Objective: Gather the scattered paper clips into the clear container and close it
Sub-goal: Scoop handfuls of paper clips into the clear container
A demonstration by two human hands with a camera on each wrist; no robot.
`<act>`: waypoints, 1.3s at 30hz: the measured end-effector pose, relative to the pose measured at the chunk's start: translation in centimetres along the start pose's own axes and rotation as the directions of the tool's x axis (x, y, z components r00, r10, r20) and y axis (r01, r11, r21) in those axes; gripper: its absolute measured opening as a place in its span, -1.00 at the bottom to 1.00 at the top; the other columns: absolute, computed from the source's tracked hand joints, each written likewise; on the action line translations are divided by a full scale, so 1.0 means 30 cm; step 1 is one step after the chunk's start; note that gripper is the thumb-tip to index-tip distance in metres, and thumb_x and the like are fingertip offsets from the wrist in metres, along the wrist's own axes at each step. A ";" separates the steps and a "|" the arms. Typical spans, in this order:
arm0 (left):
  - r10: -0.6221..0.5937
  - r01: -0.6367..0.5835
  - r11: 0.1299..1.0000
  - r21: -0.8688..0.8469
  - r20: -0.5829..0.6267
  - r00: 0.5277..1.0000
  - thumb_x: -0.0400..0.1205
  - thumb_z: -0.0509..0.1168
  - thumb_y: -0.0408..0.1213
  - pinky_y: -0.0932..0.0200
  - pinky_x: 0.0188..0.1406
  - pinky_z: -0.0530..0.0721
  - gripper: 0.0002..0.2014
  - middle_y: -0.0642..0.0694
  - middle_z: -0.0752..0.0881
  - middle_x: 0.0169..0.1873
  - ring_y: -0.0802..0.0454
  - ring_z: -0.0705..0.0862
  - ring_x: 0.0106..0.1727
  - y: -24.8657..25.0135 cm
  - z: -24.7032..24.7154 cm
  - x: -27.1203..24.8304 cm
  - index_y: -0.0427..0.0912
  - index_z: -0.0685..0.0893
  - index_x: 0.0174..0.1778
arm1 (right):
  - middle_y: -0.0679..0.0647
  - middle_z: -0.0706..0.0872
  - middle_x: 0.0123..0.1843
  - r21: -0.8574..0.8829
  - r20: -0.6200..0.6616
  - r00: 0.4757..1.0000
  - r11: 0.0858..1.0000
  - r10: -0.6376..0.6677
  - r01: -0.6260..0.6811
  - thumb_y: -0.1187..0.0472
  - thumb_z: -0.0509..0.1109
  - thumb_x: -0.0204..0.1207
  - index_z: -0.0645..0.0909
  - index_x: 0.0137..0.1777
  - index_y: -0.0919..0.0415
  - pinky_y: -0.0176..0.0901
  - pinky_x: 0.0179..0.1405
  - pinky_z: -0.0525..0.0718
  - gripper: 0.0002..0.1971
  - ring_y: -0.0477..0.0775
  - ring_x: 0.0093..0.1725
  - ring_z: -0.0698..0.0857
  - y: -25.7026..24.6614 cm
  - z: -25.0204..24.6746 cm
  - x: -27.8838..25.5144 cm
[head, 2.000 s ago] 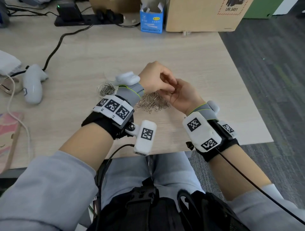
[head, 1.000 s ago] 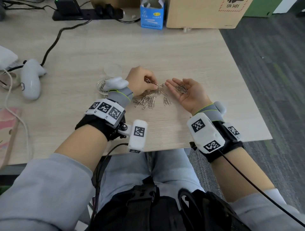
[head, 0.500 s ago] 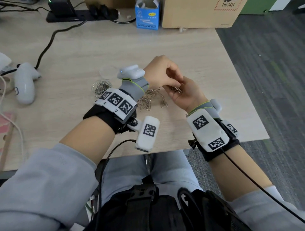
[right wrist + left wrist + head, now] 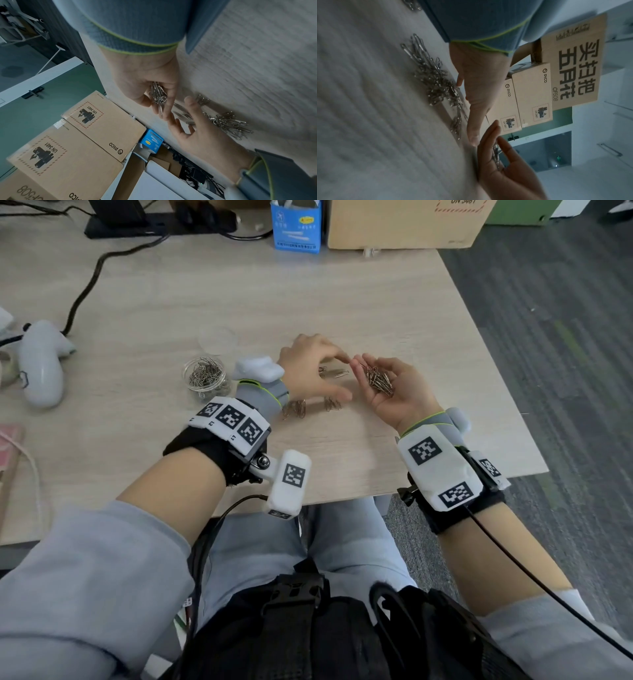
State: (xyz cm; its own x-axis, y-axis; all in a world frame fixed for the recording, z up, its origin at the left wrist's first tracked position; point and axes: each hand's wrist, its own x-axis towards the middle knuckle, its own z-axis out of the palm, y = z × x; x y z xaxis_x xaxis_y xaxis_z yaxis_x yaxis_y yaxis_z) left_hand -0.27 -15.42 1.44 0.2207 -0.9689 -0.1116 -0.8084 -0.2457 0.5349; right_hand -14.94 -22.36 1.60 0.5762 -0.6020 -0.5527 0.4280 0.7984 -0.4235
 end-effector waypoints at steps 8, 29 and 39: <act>0.035 -0.035 0.999 0.023 0.011 0.999 0.23 0.41 0.21 -0.09 0.18 0.52 -0.48 -0.15 0.65 0.03 -0.16 0.53 0.15 -0.022 0.003 -0.043 -0.05 0.72 -0.03 | 0.21 0.69 -0.52 0.013 -0.020 0.999 0.999 0.032 -0.032 0.34 0.14 0.63 0.57 -0.20 0.44 -0.33 -0.50 0.72 -0.74 0.07 -0.56 0.71 0.021 -0.001 -0.015; -0.036 0.032 0.999 -0.041 -0.093 0.995 0.37 0.51 -0.26 -0.01 0.09 0.57 -0.77 -0.22 0.64 -0.03 -0.06 0.56 -0.11 -0.132 -0.052 -0.140 -0.17 0.76 -0.07 | 0.33 0.74 -0.43 -0.038 -0.009 0.998 0.997 0.061 -0.061 0.33 0.08 0.65 0.56 -0.15 0.50 -0.17 -0.39 0.78 -0.71 0.24 -0.47 0.77 0.106 0.059 -0.014; -0.064 0.016 0.979 -0.205 -0.231 0.971 0.32 0.55 -0.28 0.56 -0.32 0.45 -0.77 -0.21 0.79 -0.21 0.20 0.61 -0.34 -0.136 -0.116 -0.105 -0.22 0.80 -0.13 | 0.47 0.64 -0.10 -0.103 0.003 0.998 0.992 0.067 -0.067 0.34 0.05 0.65 0.53 -0.09 0.56 0.16 0.00 0.73 -0.70 0.41 -0.10 0.67 0.114 0.089 0.009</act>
State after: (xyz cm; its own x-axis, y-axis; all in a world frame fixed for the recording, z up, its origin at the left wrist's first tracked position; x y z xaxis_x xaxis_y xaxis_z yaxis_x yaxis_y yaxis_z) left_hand 4.23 -11.26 2.52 0.3919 -0.9186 0.0505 -0.6760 -0.2503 0.6931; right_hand -11.46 -19.77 1.93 0.6058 -0.5469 -0.5779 0.3147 0.8318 -0.4572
